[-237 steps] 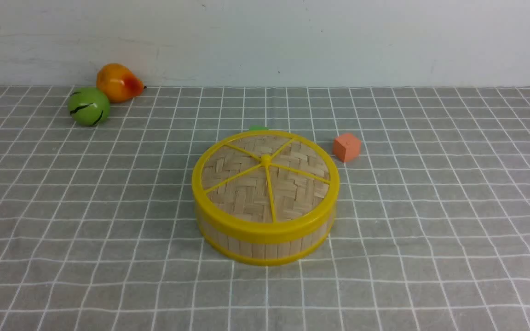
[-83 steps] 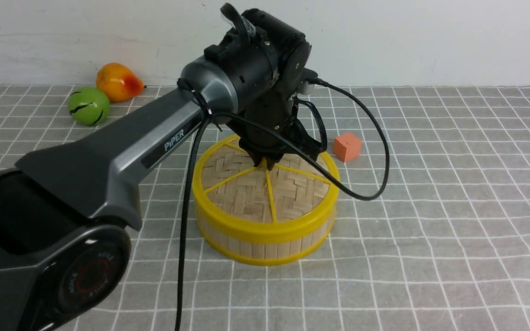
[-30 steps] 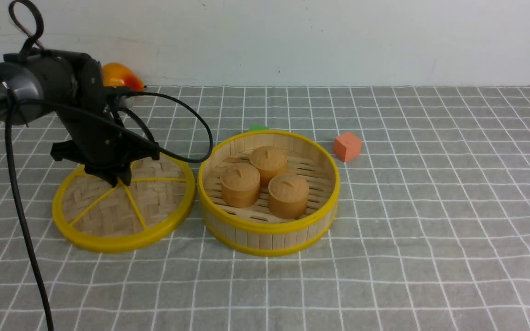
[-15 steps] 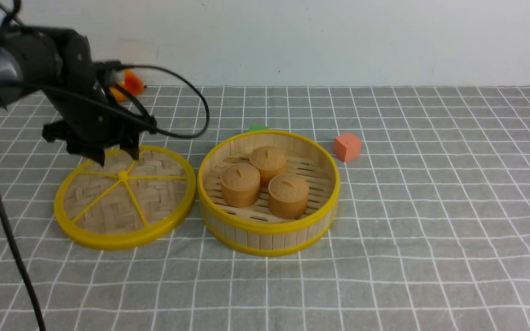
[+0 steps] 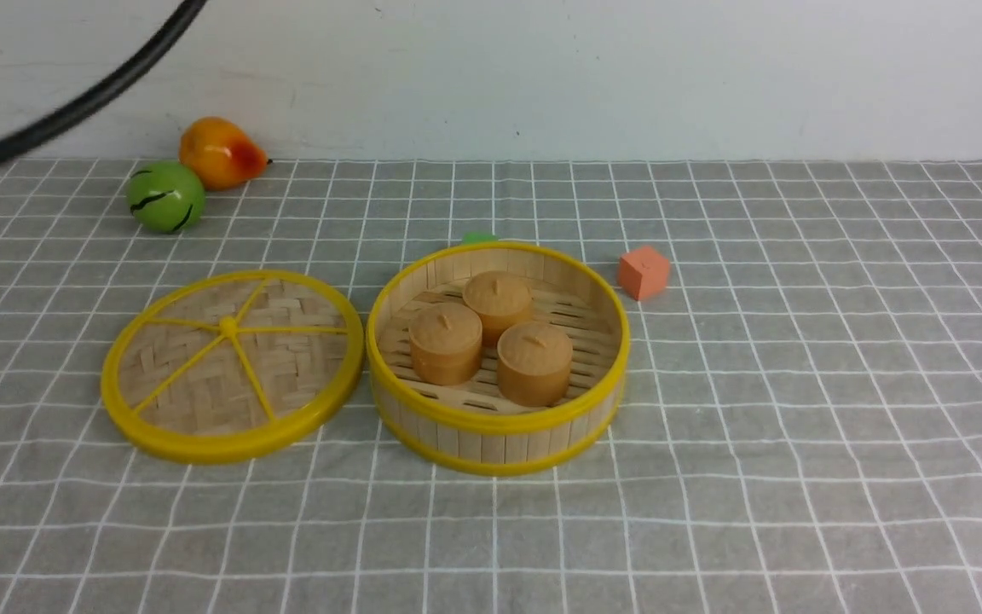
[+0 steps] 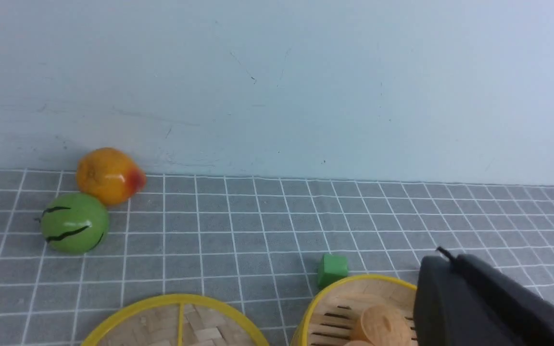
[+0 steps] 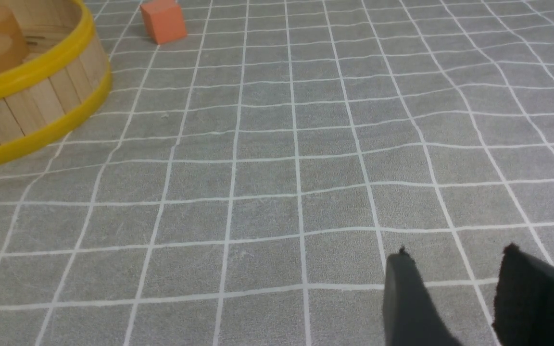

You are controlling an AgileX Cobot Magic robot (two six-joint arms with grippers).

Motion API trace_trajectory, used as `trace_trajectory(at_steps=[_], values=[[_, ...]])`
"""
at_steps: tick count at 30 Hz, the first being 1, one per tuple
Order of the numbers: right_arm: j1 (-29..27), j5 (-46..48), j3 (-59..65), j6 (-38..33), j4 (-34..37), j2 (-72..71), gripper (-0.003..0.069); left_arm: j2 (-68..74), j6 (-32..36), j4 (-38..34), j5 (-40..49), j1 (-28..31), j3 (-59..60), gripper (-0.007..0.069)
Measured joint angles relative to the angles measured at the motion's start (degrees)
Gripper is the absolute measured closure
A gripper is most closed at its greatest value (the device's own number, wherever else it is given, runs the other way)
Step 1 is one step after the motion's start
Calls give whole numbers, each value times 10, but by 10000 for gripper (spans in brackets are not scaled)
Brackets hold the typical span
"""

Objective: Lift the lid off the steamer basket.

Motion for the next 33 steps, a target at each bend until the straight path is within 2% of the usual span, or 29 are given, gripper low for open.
trace_trajectory(at_steps=[2,3,7,10,11,12,17,25,31,33], values=[[0,0,0,0,0,0,418,-81,-6,-2,-31,0,83,637],[0,0,0,0,0,0,418,-81,-6,-2,-34,0,83,637],[0,0,0,0,0,0,418,-284,-8,-1,-106,0,270,637],[0,0,0,0,0,0,418,-407,-3,9,-107,0,363,637],[0,0,0,0,0,0,418,-407,-3,9,-105,0,363,637],[0,0,0,0,0,0,418,-463,-1,11,-82,0,400,637],[0,0,0,0,0,0,418,-570,-1,9,14,0,452,637],[0,0,0,0,0,0,418,-604,0,9,135,0,474,637],[0,0,0,0,0,0,418,-604,0,24,145,0,475,637],[0,0,0,0,0,0,418,-604,-29,59,144,0,476,637]])
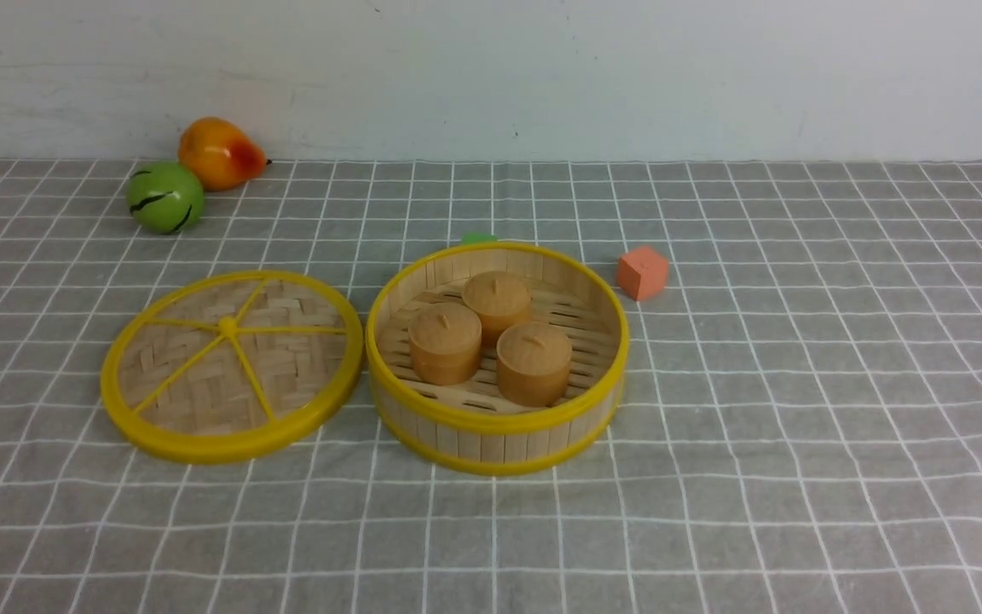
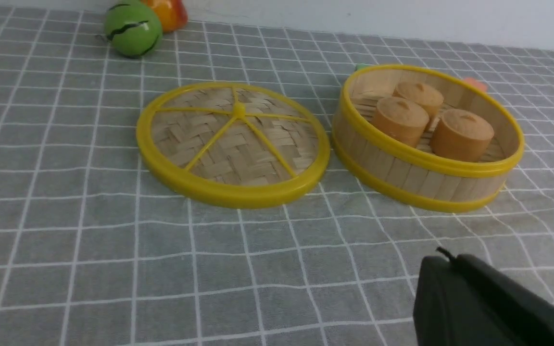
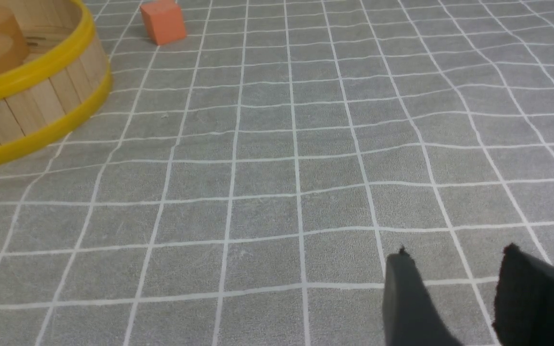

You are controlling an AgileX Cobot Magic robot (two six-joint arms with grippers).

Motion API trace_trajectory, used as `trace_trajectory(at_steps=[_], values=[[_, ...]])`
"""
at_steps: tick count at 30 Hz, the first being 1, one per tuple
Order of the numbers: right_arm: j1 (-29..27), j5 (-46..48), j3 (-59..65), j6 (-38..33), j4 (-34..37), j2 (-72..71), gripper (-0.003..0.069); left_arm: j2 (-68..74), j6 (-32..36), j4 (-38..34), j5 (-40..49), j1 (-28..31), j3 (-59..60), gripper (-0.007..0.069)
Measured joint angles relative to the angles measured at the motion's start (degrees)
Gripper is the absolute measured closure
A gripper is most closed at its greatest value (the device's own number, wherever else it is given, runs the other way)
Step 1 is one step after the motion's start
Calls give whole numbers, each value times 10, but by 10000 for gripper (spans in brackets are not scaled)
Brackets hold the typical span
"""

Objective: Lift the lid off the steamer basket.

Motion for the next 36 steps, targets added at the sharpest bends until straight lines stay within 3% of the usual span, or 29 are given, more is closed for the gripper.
trace_trajectory(at_steps=[4,9,11,18,23,36], values=[[0,0,0,0,0,0,418,0,-47,46,-63,1,32,637],[0,0,0,0,0,0,418,0,-63,69,-283,40,172,637],[0,0,0,0,0,0,418,0,-64,74,-312,45,220,637],[0,0,0,0,0,0,418,0,-37,38,-205,45,244,637],[0,0,0,0,0,0,418,0,17,14,-201,45,245,637],[0,0,0,0,0,0,418,0,22,10,-201,45,245,637]])
